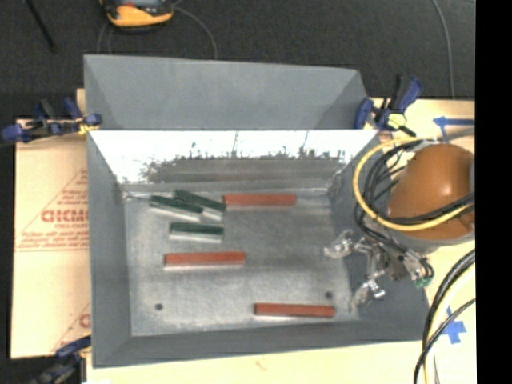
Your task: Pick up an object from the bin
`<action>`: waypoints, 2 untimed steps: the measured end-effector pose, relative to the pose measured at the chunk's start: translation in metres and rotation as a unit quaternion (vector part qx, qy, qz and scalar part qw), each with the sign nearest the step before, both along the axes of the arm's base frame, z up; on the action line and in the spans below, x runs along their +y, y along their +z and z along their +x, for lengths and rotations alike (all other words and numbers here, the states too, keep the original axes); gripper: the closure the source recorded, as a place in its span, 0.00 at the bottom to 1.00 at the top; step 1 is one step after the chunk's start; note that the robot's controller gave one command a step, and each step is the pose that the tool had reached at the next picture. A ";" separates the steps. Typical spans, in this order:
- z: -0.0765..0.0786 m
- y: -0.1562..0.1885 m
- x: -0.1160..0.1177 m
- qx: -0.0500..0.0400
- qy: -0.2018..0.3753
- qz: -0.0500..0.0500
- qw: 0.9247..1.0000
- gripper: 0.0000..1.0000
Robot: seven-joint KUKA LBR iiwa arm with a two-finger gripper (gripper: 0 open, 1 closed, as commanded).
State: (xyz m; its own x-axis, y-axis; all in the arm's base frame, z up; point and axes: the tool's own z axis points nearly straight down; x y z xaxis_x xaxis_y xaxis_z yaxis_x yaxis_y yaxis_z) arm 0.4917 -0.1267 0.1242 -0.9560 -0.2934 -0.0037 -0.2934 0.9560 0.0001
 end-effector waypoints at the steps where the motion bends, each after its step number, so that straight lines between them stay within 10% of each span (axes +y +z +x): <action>1: -0.008 -0.024 0.033 0.000 0.025 -0.002 1.000 0.00; 2: -0.003 -0.046 0.059 0.006 0.013 -0.001 1.000 1.00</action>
Offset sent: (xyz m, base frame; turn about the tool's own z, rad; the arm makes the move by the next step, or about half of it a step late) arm -0.0042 0.0600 -0.0542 -0.0223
